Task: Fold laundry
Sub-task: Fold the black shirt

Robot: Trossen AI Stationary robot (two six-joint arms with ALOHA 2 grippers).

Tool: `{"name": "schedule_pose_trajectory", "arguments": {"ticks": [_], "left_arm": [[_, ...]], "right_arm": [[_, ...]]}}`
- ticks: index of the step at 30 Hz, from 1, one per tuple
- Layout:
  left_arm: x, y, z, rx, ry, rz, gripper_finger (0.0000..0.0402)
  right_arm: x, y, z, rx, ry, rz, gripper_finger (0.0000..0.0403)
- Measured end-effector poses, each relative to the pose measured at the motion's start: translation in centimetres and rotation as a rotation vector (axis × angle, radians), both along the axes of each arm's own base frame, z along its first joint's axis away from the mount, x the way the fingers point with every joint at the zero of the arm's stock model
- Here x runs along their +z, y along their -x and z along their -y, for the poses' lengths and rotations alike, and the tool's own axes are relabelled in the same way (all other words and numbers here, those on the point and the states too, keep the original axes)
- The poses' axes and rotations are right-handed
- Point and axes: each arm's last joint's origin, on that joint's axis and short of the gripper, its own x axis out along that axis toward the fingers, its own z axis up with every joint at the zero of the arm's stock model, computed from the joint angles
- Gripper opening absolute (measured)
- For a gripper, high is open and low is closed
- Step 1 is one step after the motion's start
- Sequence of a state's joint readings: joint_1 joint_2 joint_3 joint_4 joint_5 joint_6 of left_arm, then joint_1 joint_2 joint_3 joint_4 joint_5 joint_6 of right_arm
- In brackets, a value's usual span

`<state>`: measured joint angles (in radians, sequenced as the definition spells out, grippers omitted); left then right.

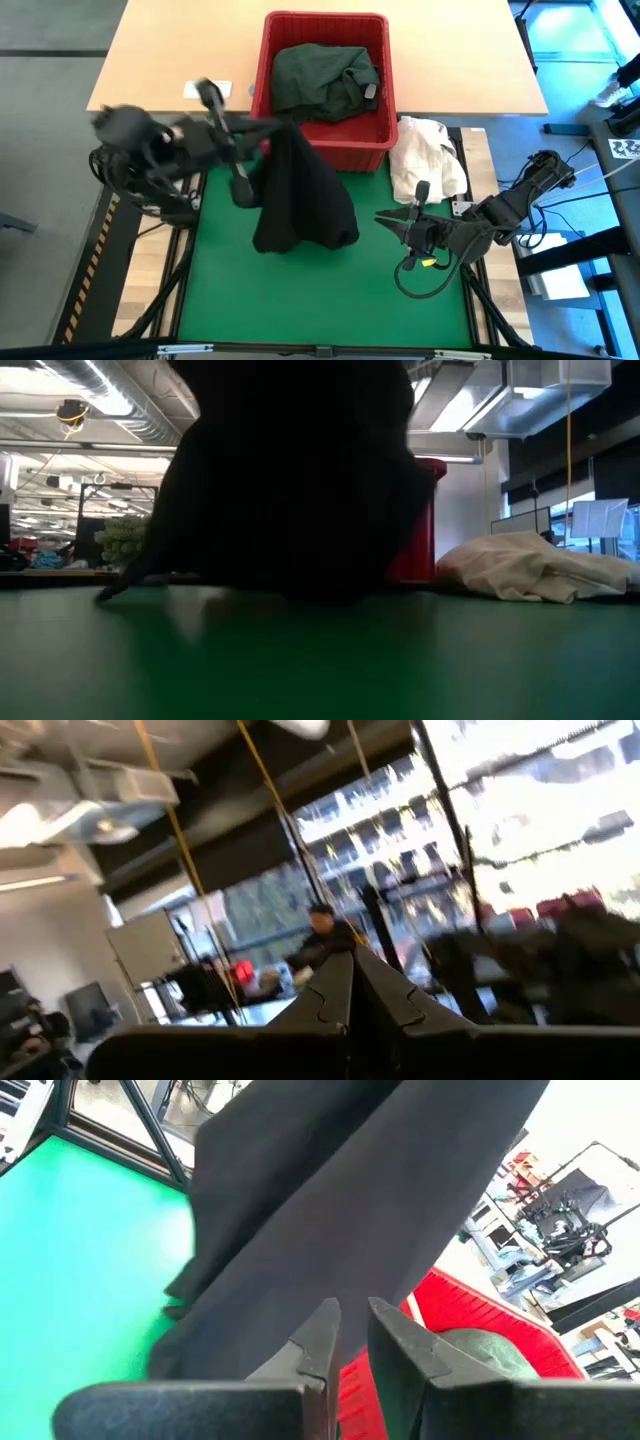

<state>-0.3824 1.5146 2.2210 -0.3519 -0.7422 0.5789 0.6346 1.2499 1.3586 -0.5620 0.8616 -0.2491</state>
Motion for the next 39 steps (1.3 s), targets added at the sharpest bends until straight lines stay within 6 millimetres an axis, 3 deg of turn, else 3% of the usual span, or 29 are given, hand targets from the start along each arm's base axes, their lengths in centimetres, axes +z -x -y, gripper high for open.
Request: {"name": "schedule_pose_trajectory", "arguments": {"ticks": [5,11,20,23,27,34,39], "left_arm": [[1.9,1.8,-0.6,-0.041,0.021,0.11,0.0],[1.5,1.7,0.2,-0.11,0.013,0.072,0.0],[-1.6,1.4,2.5,-0.24,0.133,-0.166,0.0],[-3.8,0.7,3.8,-0.267,0.183,-0.286,0.0],[-8.3,-1.6,5.7,-0.278,0.235,-0.438,0.0],[-18.0,-5.5,8.1,-0.331,0.285,-0.661,0.0],[-24.2,-7.1,8.7,-0.365,0.301,-0.693,0.0002]], "right_arm": [[-0.3,0.0,0.0,-0.003,-0.019,-0.016,0.0053],[-2.2,-0.6,-0.5,-0.018,-0.007,-0.119,0.0053],[-10.6,-0.6,-0.6,-0.077,-0.059,-0.233,0.0053],[-13.3,-0.3,-0.4,-0.086,-0.091,-0.24,0.0053],[-15.1,-0.2,-0.3,-0.092,-0.118,-0.226,0.0053],[-15.2,-0.3,-0.4,-0.084,-0.135,-0.194,0.0053],[-14.9,-0.5,-0.5,-0.068,-0.118,-0.179,0.0053]]}}
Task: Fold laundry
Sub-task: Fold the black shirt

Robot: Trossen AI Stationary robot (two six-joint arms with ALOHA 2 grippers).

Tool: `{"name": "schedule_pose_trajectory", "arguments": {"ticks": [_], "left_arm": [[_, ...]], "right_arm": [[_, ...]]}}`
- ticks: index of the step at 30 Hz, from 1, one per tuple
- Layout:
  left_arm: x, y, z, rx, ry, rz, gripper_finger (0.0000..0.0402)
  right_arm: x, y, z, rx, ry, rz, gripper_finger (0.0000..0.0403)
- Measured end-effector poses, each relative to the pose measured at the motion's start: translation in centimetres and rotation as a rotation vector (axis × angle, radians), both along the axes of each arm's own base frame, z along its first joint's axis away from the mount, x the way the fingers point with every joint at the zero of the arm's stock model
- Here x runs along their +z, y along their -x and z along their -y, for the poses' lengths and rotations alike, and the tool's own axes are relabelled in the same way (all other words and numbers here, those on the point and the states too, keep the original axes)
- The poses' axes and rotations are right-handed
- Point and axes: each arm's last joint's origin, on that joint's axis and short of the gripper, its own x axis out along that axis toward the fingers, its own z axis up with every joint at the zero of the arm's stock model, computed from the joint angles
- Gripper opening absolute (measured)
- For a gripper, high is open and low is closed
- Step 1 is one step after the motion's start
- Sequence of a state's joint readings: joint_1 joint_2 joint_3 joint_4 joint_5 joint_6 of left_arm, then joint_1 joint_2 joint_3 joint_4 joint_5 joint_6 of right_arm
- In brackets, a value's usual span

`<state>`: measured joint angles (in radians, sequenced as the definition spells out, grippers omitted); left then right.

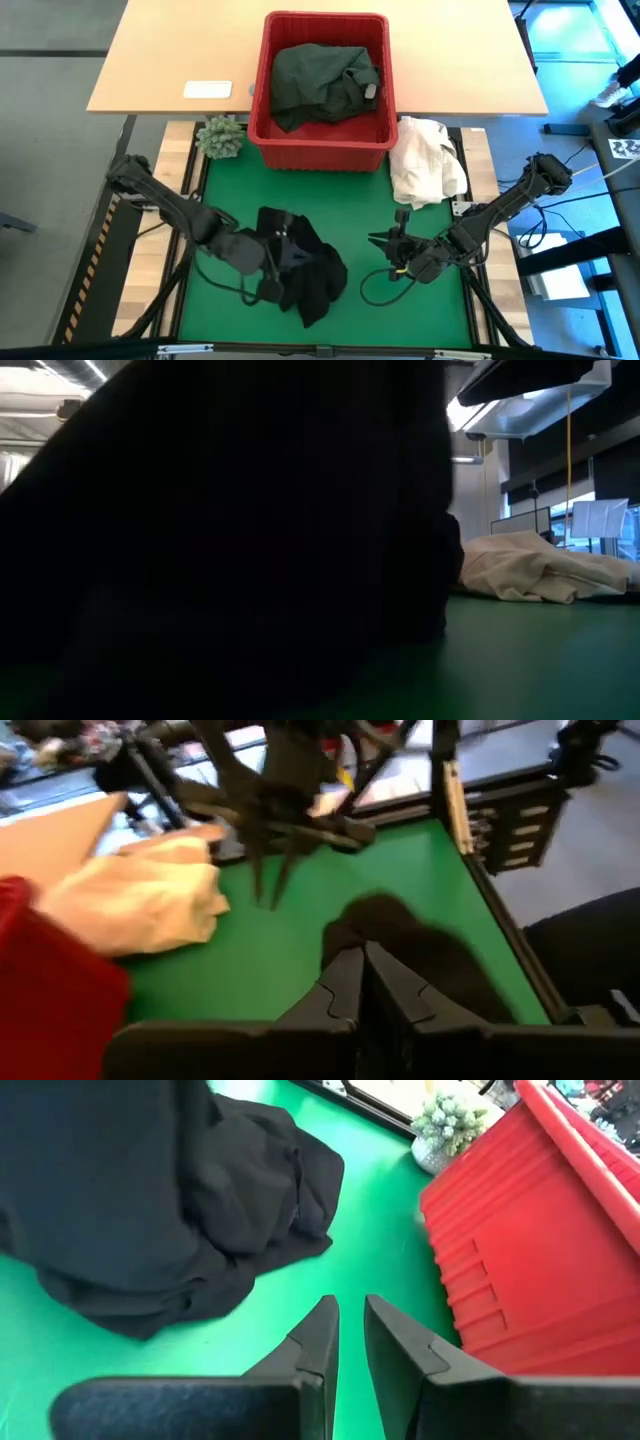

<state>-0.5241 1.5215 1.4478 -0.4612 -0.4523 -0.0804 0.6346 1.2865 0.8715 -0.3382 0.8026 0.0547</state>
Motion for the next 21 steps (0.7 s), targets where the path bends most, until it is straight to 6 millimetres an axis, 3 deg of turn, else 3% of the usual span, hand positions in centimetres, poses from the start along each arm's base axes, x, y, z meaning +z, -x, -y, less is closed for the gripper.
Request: {"name": "schedule_pose_trajectory", "arguments": {"ticks": [3,7,14,21], "left_arm": [[-2.8,-0.5,-0.1,-0.056,0.084,-0.028,0.0025],[-5.1,-0.6,-0.5,-0.042,0.142,-0.077,0.0079],[-6.7,0.4,-1.1,0.042,0.158,-0.242,0.016],[-8.6,2.8,-2.2,0.272,0.17,-0.509,0.0176]], "right_arm": [[0.0,0.0,0.0,-0.008,0.014,0.004,0.0053],[0.0,0.0,0.1,-0.011,0.015,0.005,0.0053],[0.0,-0.5,0.9,-0.037,0.009,-0.002,0.0053],[0.0,-0.8,1.3,-0.044,-0.004,-0.01,0.0053]]}}
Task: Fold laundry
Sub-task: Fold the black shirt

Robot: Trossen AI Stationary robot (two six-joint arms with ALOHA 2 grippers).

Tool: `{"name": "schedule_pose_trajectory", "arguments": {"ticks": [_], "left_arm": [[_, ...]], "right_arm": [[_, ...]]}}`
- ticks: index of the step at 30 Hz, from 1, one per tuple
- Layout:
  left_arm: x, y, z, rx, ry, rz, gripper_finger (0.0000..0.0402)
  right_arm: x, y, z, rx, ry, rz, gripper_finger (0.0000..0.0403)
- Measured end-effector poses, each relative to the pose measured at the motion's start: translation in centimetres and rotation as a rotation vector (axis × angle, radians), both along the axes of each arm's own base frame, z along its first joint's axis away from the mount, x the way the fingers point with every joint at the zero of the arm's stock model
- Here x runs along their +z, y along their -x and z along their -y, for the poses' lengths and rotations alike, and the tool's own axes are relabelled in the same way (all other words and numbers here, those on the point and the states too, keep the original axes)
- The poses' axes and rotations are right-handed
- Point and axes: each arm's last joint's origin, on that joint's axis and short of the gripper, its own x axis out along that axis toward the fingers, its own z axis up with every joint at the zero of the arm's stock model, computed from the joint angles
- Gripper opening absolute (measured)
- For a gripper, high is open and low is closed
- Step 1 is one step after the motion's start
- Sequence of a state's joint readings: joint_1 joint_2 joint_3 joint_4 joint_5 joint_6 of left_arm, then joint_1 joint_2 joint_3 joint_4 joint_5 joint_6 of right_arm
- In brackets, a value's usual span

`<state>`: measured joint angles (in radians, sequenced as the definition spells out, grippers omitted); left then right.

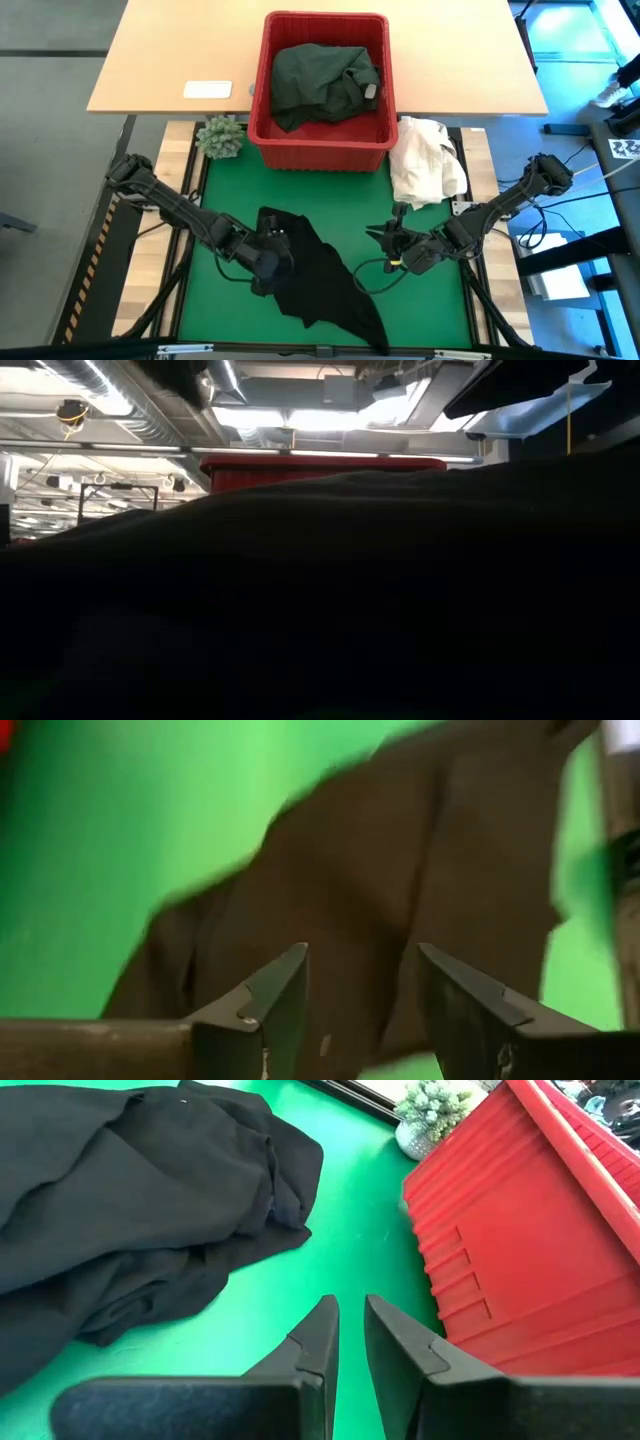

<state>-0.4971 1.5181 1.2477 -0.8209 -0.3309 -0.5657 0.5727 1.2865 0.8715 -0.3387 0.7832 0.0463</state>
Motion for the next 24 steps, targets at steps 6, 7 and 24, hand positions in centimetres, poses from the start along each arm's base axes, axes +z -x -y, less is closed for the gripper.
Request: {"name": "schedule_pose_trajectory", "arguments": {"ticks": [6,7,24], "left_arm": [[-2.3,0.9,-0.5,0.07,-0.014,-0.076,0.0175],[-3.0,1.1,-0.7,0.08,-0.018,-0.094,0.0175],[-10.8,2.7,-2.3,0.16,0.184,-0.163,0.0174]], "right_arm": [[0.0,0.0,-0.1,0.011,-0.008,-0.003,0.0053],[0.0,0.0,-0.1,0.014,-0.011,-0.005,0.0053],[0.0,0.0,-0.1,0.026,-0.022,-0.011,0.0053]]}}
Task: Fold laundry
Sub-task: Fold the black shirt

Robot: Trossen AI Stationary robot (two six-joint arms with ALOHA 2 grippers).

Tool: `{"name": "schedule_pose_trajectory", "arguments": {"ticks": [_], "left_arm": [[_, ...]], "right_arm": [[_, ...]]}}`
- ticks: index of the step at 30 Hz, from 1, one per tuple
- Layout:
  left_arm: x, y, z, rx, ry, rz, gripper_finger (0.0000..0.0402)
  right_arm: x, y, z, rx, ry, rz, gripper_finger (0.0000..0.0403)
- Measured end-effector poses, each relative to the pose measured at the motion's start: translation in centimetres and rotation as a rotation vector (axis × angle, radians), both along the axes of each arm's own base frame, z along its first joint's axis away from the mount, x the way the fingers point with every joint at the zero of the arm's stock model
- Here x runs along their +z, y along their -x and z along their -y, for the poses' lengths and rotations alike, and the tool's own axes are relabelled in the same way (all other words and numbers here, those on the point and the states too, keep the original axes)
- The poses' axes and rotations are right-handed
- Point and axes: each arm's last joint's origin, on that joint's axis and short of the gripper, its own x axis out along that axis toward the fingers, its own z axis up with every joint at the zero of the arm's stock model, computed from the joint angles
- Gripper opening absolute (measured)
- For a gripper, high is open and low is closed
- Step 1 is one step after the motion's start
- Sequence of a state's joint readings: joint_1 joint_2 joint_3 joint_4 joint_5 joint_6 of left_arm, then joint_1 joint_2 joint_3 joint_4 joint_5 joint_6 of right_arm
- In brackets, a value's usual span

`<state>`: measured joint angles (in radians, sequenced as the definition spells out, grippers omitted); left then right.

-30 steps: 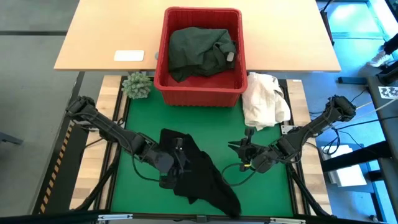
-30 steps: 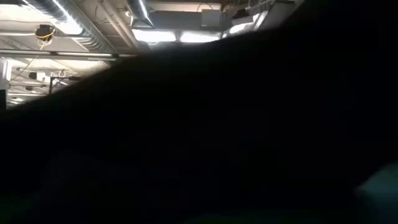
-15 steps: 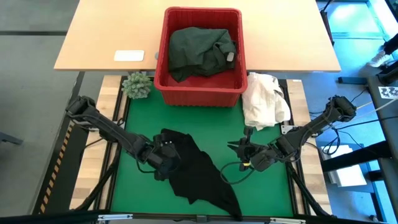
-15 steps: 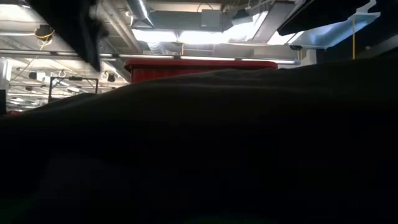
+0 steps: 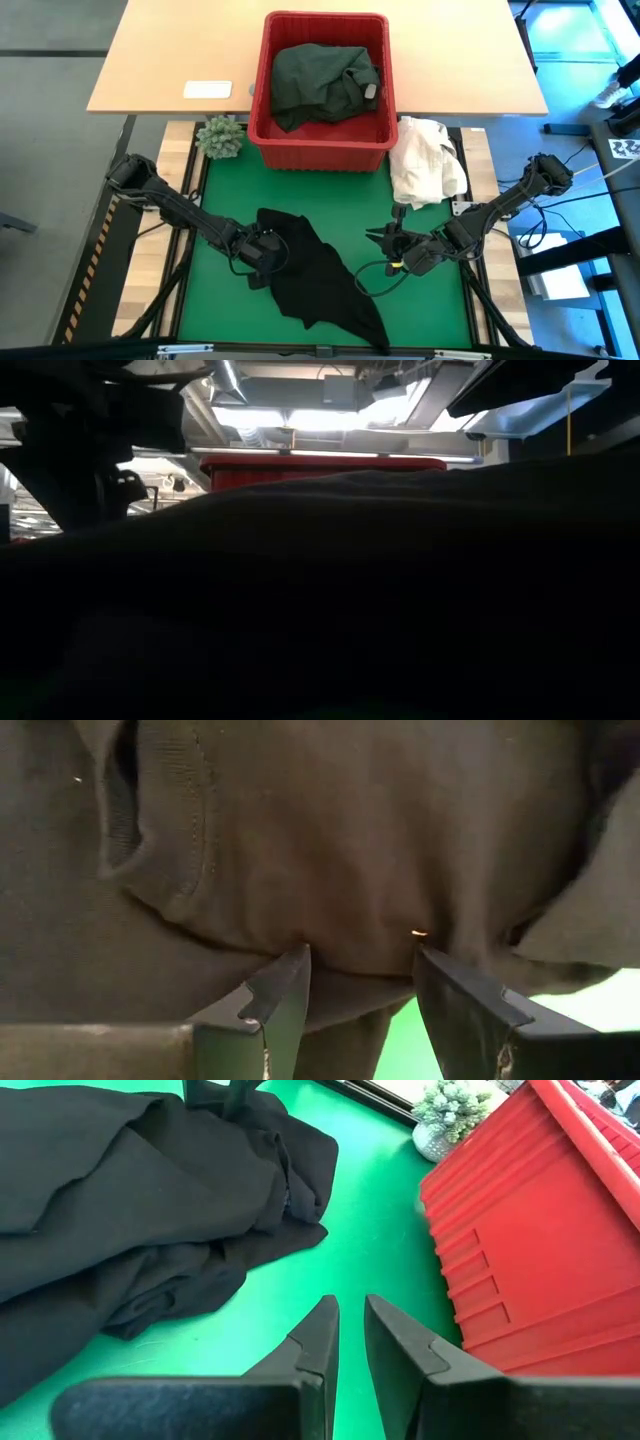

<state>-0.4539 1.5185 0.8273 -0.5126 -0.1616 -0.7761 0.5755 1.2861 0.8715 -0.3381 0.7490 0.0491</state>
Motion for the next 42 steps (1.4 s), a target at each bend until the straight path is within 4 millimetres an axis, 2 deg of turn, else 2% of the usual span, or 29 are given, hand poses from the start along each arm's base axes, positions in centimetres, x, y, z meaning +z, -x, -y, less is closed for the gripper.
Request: {"name": "schedule_pose_trajectory", "arguments": {"ticks": [5,11,20,24,29,33,37,42], "left_arm": [[0.3,-1.0,-0.3,-0.026,0.01,0.087,0.0174],[1.3,-2.9,-0.8,-0.113,-0.051,0.285,0.0174],[1.7,-4.0,-2.3,-0.137,-0.095,0.356,0.0174],[2.2,-3.6,-2.7,-0.135,-0.11,0.345,0.0174],[4.5,-2.9,-2.7,-0.13,-0.155,0.373,0.0174],[6.0,-1.6,-3.1,-0.097,-0.241,0.347,0.0174],[5.4,-0.6,-3.8,-0.071,-0.298,0.228,0.0174],[4.5,-0.7,-4.5,-0.073,-0.297,0.147,0.0174]], "right_arm": [[0.0,0.0,0.0,-0.001,-0.001,0.0,0.0053],[0.0,0.0,0.0,-0.001,-0.002,0.001,0.0053],[0.0,0.0,0.0,-0.001,-0.002,0.0,0.0053],[0.0,0.0,0.0,-0.001,-0.002,0.0,0.0053],[0.0,0.0,0.0,-0.001,-0.002,0.0,0.0053],[0.0,0.0,0.0,-0.003,-0.007,0.003,0.0053],[0.0,0.0,0.0,-0.004,-0.01,0.004,0.0053],[0.1,0.0,0.0,-0.004,-0.013,0.008,0.0053]]}}
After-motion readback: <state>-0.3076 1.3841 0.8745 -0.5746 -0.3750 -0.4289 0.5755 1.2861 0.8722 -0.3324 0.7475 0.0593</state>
